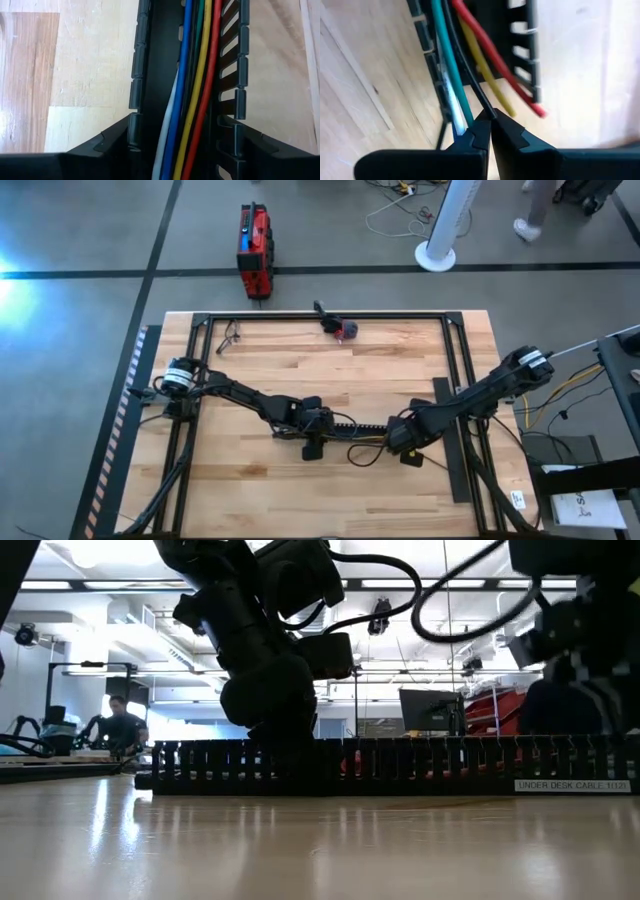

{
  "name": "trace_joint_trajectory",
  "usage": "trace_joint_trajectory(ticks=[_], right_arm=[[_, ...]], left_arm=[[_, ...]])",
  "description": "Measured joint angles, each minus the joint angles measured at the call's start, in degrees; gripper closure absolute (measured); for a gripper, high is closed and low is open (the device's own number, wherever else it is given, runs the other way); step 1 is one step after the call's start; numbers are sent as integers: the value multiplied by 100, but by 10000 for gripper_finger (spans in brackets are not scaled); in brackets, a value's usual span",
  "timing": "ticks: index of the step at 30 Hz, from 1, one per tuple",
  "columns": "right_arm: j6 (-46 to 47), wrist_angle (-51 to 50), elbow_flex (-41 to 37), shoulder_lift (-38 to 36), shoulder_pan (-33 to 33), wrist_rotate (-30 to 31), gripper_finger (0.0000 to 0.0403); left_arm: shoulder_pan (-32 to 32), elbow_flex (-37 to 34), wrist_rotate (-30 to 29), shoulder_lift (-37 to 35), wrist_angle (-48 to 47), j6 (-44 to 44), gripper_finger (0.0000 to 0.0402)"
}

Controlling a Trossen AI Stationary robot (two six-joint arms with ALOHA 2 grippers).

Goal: Ziptie cables
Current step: Put the wires into the black cable duct

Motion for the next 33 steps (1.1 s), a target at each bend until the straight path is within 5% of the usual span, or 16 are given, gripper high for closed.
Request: trace_joint_trajectory(ticks=[7, 12, 27, 33], right_arm=[[-34, -208, 466, -224, -1, 633, 403], [-498, 595, 481, -178, -26, 973, 403], [-1102, 1326, 420, 685, -129, 859, 403], [-868, 615, 543, 581, -119, 803, 403]], left_arm=[[0, -2, 2, 0, 2, 24, 173], [0, -4, 2, 0, 25, 26, 167], [0, -9, 13, 4, 55, 56, 166], [0, -9, 12, 4, 55, 31, 171]])
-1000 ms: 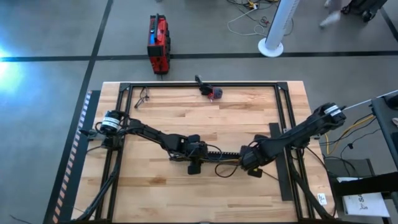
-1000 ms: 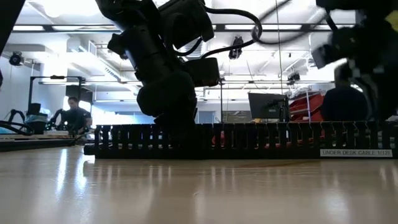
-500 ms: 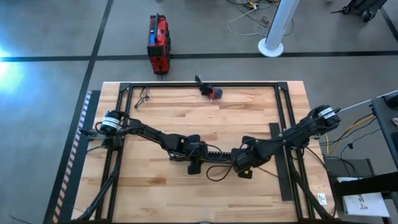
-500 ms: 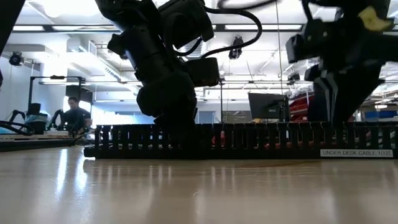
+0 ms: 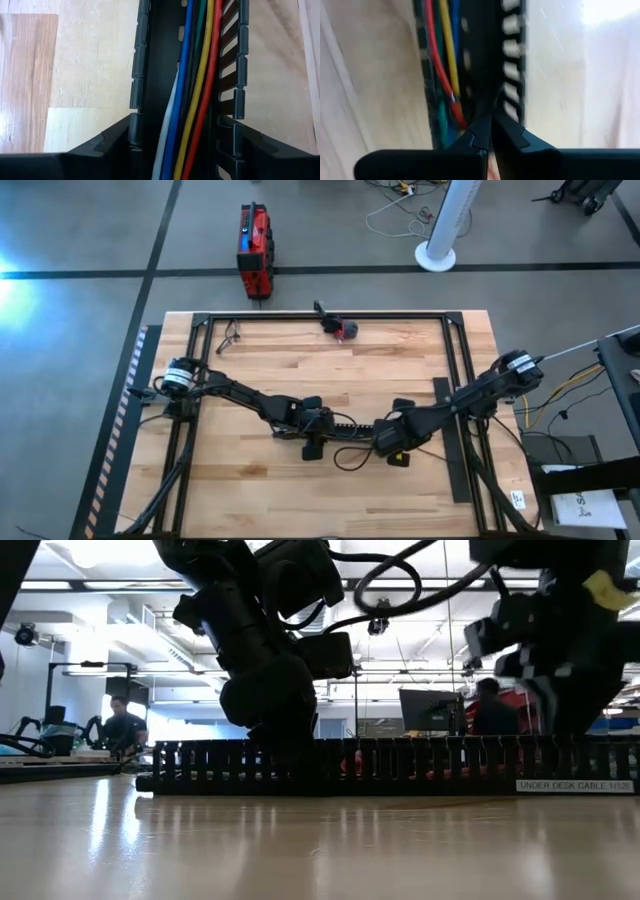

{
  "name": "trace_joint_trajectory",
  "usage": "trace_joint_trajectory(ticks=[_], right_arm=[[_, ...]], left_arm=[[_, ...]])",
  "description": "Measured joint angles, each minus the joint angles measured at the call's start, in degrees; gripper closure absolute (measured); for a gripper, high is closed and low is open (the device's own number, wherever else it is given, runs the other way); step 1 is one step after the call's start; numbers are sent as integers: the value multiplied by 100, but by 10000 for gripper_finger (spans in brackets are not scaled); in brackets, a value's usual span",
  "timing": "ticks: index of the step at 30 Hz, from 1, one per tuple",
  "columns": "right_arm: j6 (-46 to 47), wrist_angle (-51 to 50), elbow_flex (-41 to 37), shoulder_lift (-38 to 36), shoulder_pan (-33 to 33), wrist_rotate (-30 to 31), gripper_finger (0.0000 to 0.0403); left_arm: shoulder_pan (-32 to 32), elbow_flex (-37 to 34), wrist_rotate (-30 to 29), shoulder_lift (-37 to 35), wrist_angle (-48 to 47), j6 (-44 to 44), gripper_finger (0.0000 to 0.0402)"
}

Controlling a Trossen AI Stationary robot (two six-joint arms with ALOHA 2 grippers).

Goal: Ziptie cables
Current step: Put the wires into the black cable duct

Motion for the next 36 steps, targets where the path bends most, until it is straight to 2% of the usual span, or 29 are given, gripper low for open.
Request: trace_joint_trajectory(ticks=[5, 8, 14, 17, 25, 36], right_arm=[[500, -1152, 268, -253, 117, -3, 403], [575, -1242, 365, -409, 183, 69, 403], [283, -563, 398, -473, 173, 288, 403], [-87, 146, 304, -407, 104, 301, 403], [-228, 356, -69, -307, -145, -19, 403], [-362, 1484, -711, -296, -185, -604, 403]], left_arm=[[0, 0, -5, 2, 2, -14, 169], [0, 0, -5, 2, 9, -12, 166], [0, 0, -7, 4, 15, -7, 172], [0, 0, -5, 4, 22, -7, 172], [-7, 0, -7, 4, 20, -12, 168], [-7, -4, 0, 4, 44, -20, 166]])
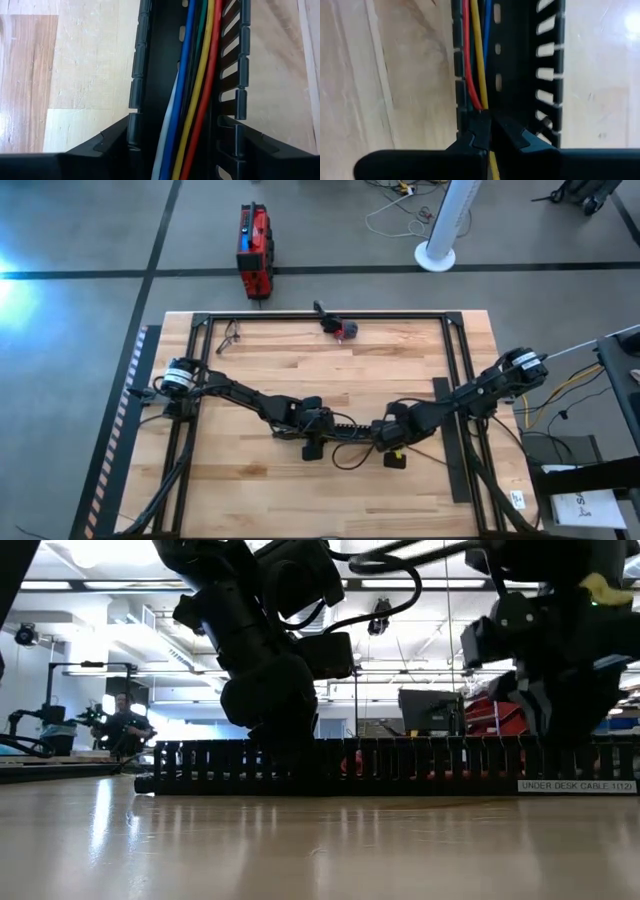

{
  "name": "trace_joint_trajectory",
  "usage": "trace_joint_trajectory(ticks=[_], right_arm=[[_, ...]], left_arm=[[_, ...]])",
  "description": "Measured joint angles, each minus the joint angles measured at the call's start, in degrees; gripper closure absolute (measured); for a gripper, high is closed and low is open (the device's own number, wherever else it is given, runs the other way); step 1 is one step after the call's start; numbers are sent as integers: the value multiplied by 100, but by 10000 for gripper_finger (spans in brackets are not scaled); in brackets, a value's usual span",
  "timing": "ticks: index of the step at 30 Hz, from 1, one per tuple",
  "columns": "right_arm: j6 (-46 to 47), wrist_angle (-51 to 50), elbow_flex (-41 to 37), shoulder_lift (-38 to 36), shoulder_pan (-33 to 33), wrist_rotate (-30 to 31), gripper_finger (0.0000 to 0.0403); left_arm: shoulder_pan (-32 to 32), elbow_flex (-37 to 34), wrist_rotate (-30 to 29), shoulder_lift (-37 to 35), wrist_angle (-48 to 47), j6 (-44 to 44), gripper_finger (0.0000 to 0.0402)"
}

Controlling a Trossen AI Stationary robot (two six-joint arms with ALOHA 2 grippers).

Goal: Ziptie cables
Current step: Put the wires into the black cable duct

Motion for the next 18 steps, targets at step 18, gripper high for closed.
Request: trace_joint_trajectory(ticks=[18], right_arm=[[695, -1461, -100, -133, 203, -554, 403]], left_arm=[[-7, 11, 6, 4, -53, -112, 170]])
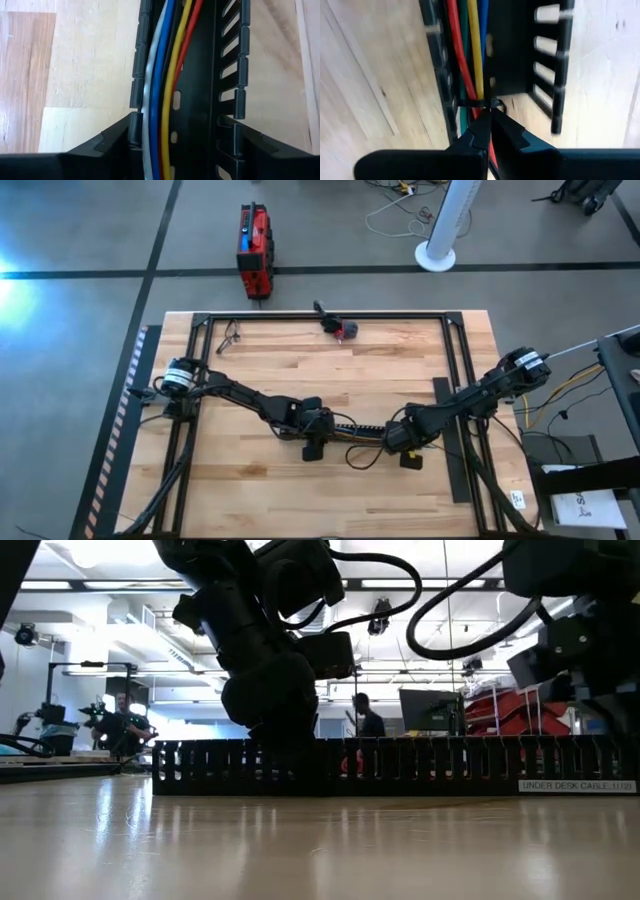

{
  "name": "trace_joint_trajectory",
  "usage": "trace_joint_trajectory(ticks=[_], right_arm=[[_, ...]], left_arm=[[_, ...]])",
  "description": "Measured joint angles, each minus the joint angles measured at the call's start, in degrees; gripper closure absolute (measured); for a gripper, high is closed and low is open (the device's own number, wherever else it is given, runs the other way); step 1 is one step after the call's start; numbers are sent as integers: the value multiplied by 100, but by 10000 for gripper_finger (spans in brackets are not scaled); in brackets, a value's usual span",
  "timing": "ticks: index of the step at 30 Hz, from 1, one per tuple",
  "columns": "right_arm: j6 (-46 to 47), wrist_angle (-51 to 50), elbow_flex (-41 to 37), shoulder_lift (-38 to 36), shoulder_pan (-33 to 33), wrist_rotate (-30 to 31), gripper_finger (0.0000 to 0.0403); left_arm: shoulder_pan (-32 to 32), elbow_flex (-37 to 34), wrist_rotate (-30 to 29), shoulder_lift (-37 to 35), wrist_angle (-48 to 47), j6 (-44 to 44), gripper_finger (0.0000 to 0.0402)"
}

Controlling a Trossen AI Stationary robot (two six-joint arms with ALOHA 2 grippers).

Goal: Ziptie cables
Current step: Put the wires into the black cable duct

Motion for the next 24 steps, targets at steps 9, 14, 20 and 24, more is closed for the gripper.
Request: trace_joint_trajectory(ticks=[9, 14, 20, 24], right_arm=[[-94, 495, 7, -9, 24, 154, 403], [-133, 580, 13, -11, 24, 227, 403], [-410, 1200, 15, -17, -7, 362, 403], [-540, 1427, 24, -18, -44, 353, 403]], left_arm=[[2, -7, 1, -4, 13, 47, 168], [2, -8, 0, -4, 31, 47, 169], [4, -11, 3, -4, 71, 106, 173], [4, -13, 4, -4, 85, 107, 166]])
